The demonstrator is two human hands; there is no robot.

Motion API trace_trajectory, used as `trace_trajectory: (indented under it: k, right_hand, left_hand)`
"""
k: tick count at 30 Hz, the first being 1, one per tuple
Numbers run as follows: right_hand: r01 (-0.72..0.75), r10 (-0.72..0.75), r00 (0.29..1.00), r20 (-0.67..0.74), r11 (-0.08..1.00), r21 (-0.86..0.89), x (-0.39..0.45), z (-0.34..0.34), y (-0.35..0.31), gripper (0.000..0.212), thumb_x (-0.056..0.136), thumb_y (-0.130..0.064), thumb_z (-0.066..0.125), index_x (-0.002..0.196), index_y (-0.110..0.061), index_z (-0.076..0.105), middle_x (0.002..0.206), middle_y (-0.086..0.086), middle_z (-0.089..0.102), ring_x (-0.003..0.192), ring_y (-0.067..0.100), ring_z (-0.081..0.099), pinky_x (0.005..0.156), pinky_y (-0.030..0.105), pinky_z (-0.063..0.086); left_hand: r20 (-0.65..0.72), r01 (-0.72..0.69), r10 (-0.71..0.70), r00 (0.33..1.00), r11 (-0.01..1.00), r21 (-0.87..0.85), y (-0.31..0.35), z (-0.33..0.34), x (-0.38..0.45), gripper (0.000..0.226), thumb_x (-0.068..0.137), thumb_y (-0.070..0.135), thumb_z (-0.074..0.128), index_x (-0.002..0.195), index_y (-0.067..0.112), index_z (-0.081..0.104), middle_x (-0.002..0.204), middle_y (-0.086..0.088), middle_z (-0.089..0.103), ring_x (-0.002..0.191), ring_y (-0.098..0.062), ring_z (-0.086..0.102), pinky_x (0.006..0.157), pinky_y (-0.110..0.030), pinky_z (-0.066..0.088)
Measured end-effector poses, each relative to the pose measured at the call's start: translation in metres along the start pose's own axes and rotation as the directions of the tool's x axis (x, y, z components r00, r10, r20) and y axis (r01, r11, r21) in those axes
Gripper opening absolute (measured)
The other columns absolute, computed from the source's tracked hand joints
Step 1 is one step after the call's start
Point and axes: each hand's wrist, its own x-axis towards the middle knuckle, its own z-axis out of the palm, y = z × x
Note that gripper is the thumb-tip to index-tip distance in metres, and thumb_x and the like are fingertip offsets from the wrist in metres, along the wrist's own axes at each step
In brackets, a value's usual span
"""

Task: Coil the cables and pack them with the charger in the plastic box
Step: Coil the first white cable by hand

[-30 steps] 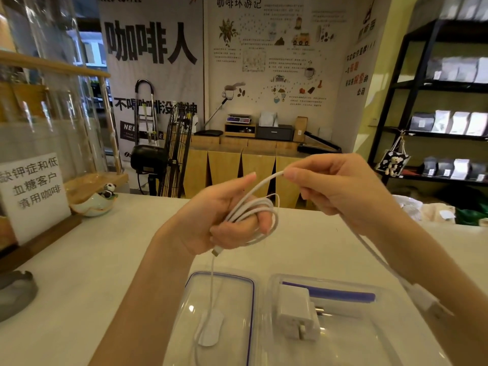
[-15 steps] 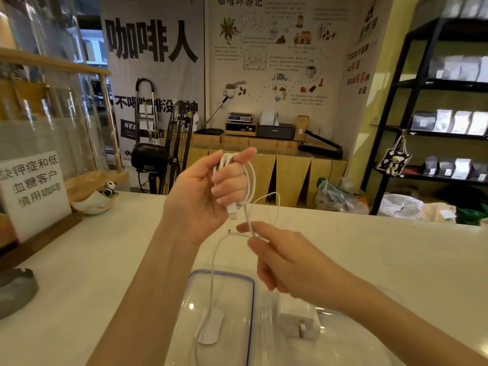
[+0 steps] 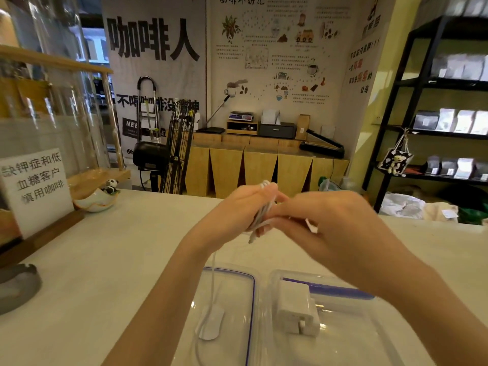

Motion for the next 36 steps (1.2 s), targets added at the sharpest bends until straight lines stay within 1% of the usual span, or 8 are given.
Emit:
trace_trajectory:
  k: [5, 8, 13, 19, 23, 26, 31, 36]
  right_hand:
    - [-0.088, 0.170, 0.965, -0.201, 0.928, 0.362, -0.008, 0.008, 0.013, 0.036, 0.077, -0.048, 0.056, 0.106, -0.030, 0.046, 0.052, -0.014, 0.051, 0.053, 0.010, 0.053, 0.047, 0.019, 0.043]
    - [-0.078, 0.178, 0.959, -0.219, 0.913, 0.401, -0.009, 0.019, 0.012, 0.036, 0.081, -0.044, 0.049, 0.110, -0.024, 0.055, 0.056, -0.023, 0.050, 0.059, -0.003, 0.052, 0.052, 0.007, 0.039]
    - [-0.088, 0.125, 0.974, -0.190, 0.977, 0.193, -0.006, 0.033, 0.014, 0.044, 0.088, -0.051, 0.028, 0.079, -0.021, 0.059, 0.061, -0.020, 0.044, 0.058, -0.002, 0.045, 0.052, 0.012, 0.035]
    - [-0.122, 0.154, 0.934, -0.321, 0.986, 0.118, -0.007, 0.044, 0.022, 0.053, 0.090, -0.052, 0.023, 0.064, -0.018, 0.055, 0.052, -0.012, 0.048, 0.042, 0.005, 0.043, 0.044, 0.014, 0.034]
    - [-0.287, 0.430, 0.879, -0.207, 0.823, 0.490, -0.009, 0.039, 0.033, 0.037, 0.086, -0.053, 0.033, 0.056, -0.034, 0.045, 0.043, -0.016, 0.051, 0.050, 0.000, 0.050, 0.051, 0.010, 0.037]
    - [-0.341, 0.551, 0.818, -0.168, 0.698, 0.629, -0.012, 0.034, 0.046, 0.041, 0.080, -0.050, 0.034, 0.053, -0.023, 0.048, 0.043, -0.015, 0.049, 0.044, 0.002, 0.042, 0.047, 0.009, 0.034]
    - [-0.334, 0.597, 0.796, -0.098, 0.569, 0.751, -0.014, 0.033, 0.048, 0.043, 0.081, -0.048, 0.038, 0.052, -0.018, 0.050, 0.040, -0.010, 0.043, 0.041, 0.003, 0.039, 0.044, 0.010, 0.033]
    - [-0.326, 0.558, 0.800, -0.221, 0.713, 0.621, -0.013, 0.034, 0.046, 0.036, 0.082, -0.046, 0.038, 0.063, -0.020, 0.054, 0.043, -0.011, 0.047, 0.044, 0.004, 0.044, 0.050, 0.009, 0.036]
  left_hand:
    - [0.302, 0.093, -0.026, 0.953, 0.974, -0.208, 0.014, 0.001, -0.009, 0.061, 0.079, 0.061, 0.023, 0.062, 0.012, 0.055, 0.041, 0.005, 0.036, 0.037, -0.011, 0.034, 0.045, -0.023, 0.032]
    - [0.385, 0.111, 0.006, 0.923, 0.953, -0.281, 0.016, 0.000, -0.013, 0.076, 0.080, 0.064, 0.015, 0.058, 0.004, 0.057, 0.031, 0.009, 0.032, 0.030, -0.008, 0.035, 0.047, -0.024, 0.033]
    - [0.268, 0.186, -0.120, 0.956, 0.954, -0.236, 0.023, 0.003, -0.013, 0.072, 0.075, 0.065, 0.021, 0.040, 0.009, 0.049, 0.030, 0.004, 0.039, 0.031, -0.009, 0.033, 0.044, -0.019, 0.038]
    - [-0.330, -0.097, 0.121, 0.936, 0.991, 0.089, 0.016, 0.023, -0.007, 0.059, 0.091, 0.042, 0.034, 0.044, 0.013, 0.054, 0.036, 0.004, 0.050, 0.036, -0.006, 0.046, 0.045, -0.015, 0.043]
    - [-0.205, -0.079, 0.099, 0.974, 0.991, 0.104, 0.015, 0.019, -0.005, 0.042, 0.082, 0.049, 0.033, 0.073, 0.022, 0.064, 0.057, 0.004, 0.057, 0.057, -0.013, 0.055, 0.059, -0.019, 0.049]
    - [-0.114, -0.109, 0.146, 0.983, 0.954, 0.279, 0.011, 0.020, -0.005, 0.038, 0.073, 0.054, 0.034, 0.084, 0.027, 0.057, 0.076, -0.001, 0.061, 0.074, -0.020, 0.058, 0.068, -0.031, 0.050]
    - [-0.108, -0.145, 0.160, 0.981, 0.980, 0.137, 0.010, 0.029, -0.002, 0.031, 0.084, 0.041, 0.035, 0.076, 0.022, 0.058, 0.061, 0.012, 0.062, 0.059, -0.001, 0.059, 0.056, -0.018, 0.050]
    - [-0.195, -0.109, 0.107, 0.975, 0.994, 0.005, 0.009, 0.033, 0.001, 0.025, 0.092, 0.024, 0.038, 0.076, 0.028, 0.056, 0.063, 0.002, 0.067, 0.057, -0.009, 0.065, 0.053, -0.022, 0.056]
